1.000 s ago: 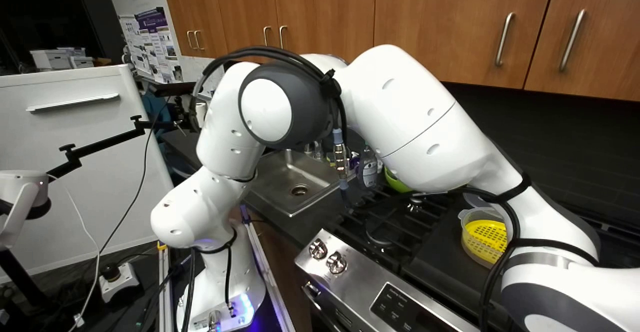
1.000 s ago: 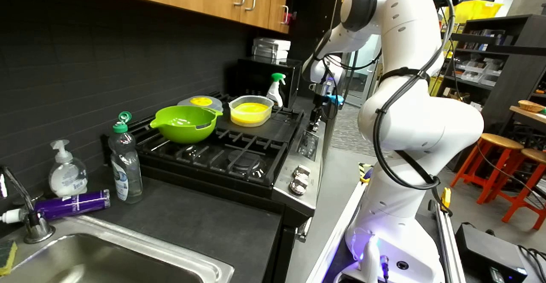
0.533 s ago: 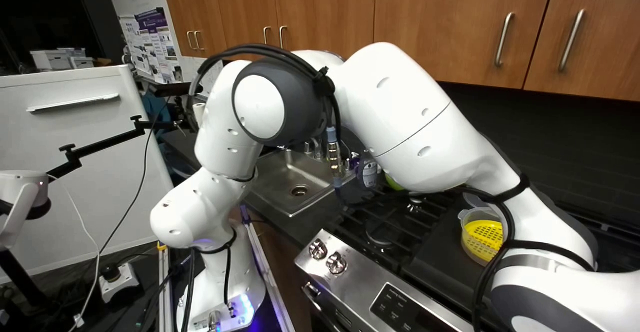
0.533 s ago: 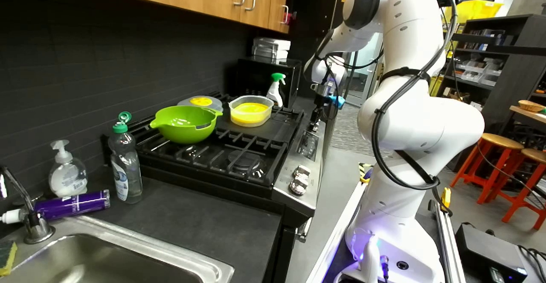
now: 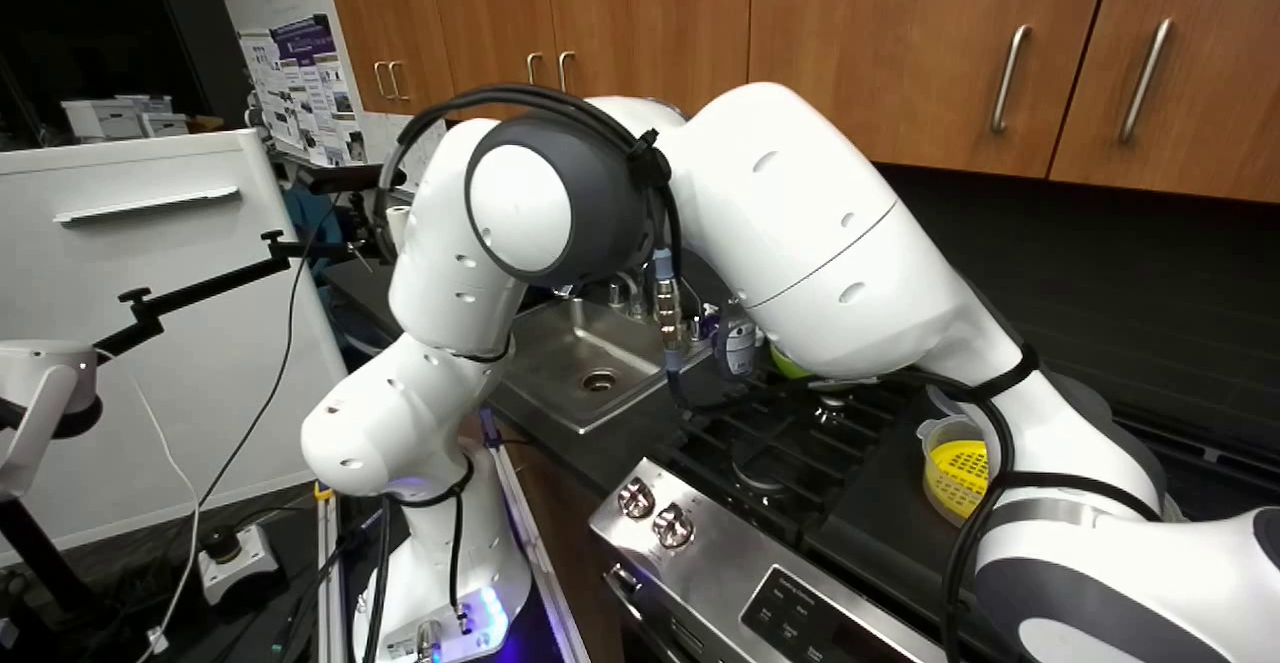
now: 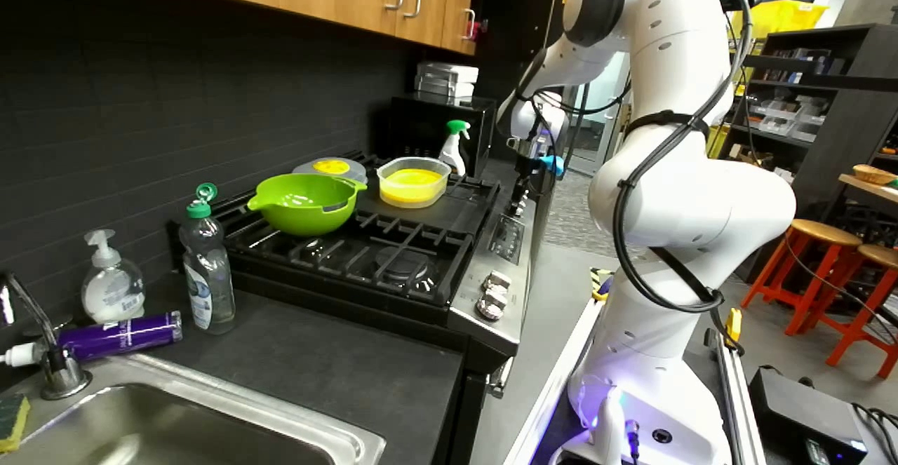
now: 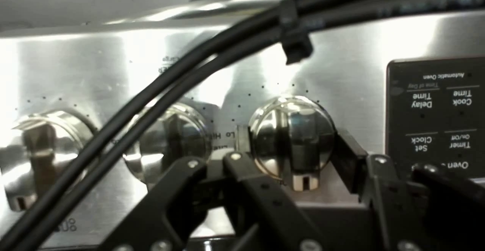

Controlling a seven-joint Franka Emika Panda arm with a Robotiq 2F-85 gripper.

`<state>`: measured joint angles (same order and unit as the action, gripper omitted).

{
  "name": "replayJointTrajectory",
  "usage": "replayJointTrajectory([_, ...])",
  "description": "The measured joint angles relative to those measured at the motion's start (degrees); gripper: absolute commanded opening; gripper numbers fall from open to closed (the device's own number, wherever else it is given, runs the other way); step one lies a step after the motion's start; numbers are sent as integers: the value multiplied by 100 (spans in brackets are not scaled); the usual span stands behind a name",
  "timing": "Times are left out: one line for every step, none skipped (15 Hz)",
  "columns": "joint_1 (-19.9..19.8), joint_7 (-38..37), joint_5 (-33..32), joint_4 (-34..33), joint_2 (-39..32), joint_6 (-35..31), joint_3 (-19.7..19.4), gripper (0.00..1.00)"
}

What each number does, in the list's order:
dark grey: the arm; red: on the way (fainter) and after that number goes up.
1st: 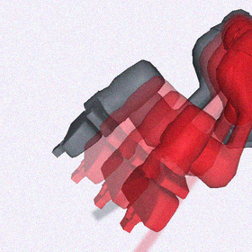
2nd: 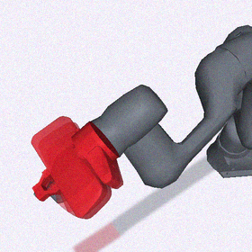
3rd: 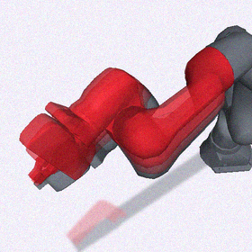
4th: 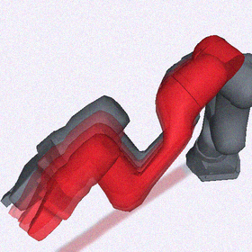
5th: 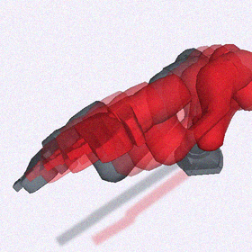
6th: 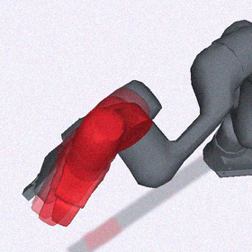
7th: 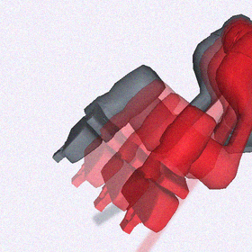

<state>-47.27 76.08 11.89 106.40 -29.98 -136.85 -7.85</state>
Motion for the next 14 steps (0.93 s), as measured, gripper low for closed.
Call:
replayJointTrajectory([25, 12, -130, 26, 9, -51, 0, 31])
replayJointTrajectory([53, 8, -270, 54, 19, -106, 0, 31])
replayJointTrajectory([82, 1, -388, 89, 34, -163, -4, 31])
replayJointTrajectory([107, -5, -494, 121, 47, -213, -8, 31])
replayJointTrajectory([125, -6, -584, 158, 63, -265, -8, 31])
replayJointTrajectory([139, -6, -647, 198, 82, -319, -8, 31])
replayJointTrajectory([146, 2, -690, 236, 99, -377, -7, 31])
replayJointTrajectory([146, 27, -713, 264, 110, -423, -3, 31])
replayJointTrajectory([144, 94, -715, 288, 120, -458, 1, 31])
replayJointTrajectory([137, 154, -715, 299, 125, -474, 7, 31])
replayJointTrajectory([128, 212, -715, 302, 126, -481, 15, 31])
replayJointTrajectory([122, 258, -715, 302, 126, -484, 18, 31])
replayJointTrajectory([118, 314, -714, 301, 126, -484, 18, 31])
replayJointTrajectory([114, 361, -714, 299, 126, -482, 19, 31])
